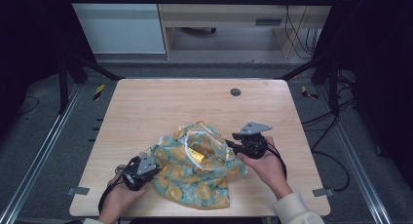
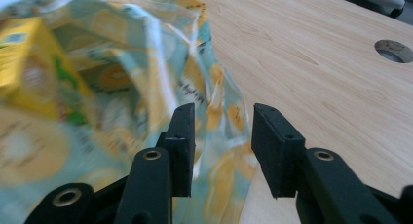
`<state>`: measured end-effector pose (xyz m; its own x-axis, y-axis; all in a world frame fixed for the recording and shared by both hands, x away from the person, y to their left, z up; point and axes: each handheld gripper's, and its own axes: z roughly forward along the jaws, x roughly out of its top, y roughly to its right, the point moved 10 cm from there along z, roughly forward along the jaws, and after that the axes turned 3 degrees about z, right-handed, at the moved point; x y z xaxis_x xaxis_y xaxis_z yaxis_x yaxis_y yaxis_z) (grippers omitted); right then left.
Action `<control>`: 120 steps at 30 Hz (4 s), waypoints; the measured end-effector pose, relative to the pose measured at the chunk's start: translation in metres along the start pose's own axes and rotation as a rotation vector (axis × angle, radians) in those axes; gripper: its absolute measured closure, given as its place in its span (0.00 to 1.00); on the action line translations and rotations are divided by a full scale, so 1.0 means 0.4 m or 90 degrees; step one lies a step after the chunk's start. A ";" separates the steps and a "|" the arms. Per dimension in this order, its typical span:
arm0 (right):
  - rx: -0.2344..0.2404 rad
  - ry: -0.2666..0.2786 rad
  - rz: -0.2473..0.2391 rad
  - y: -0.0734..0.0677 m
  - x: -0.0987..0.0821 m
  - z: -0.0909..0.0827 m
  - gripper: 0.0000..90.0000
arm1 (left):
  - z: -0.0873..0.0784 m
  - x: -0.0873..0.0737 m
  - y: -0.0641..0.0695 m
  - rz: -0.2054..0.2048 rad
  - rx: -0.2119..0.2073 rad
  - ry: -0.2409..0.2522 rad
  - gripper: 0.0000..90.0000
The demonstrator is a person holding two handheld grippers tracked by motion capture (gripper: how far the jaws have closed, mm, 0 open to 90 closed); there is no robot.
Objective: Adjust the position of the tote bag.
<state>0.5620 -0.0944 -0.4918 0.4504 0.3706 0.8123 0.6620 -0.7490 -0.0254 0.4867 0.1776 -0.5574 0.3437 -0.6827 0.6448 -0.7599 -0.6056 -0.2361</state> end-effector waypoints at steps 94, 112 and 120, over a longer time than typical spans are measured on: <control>0.213 -0.022 -0.103 -0.355 -0.140 -0.048 1.00 | -0.180 0.248 0.079 -0.034 -0.063 0.210 1.00; 0.193 -0.057 -0.115 -0.335 -0.174 -0.040 1.00 | -0.099 0.081 0.141 0.049 -0.123 0.090 1.00; 0.187 -0.070 -0.121 -0.327 -0.184 -0.040 1.00 | -0.075 0.050 0.131 0.062 -0.112 0.052 1.00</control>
<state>0.4327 -0.0323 -0.5390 0.3540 0.5573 0.7510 0.8767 -0.4775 -0.0589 0.4372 0.1447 -0.5350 0.2229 -0.6950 0.6836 -0.8749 -0.4519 -0.1742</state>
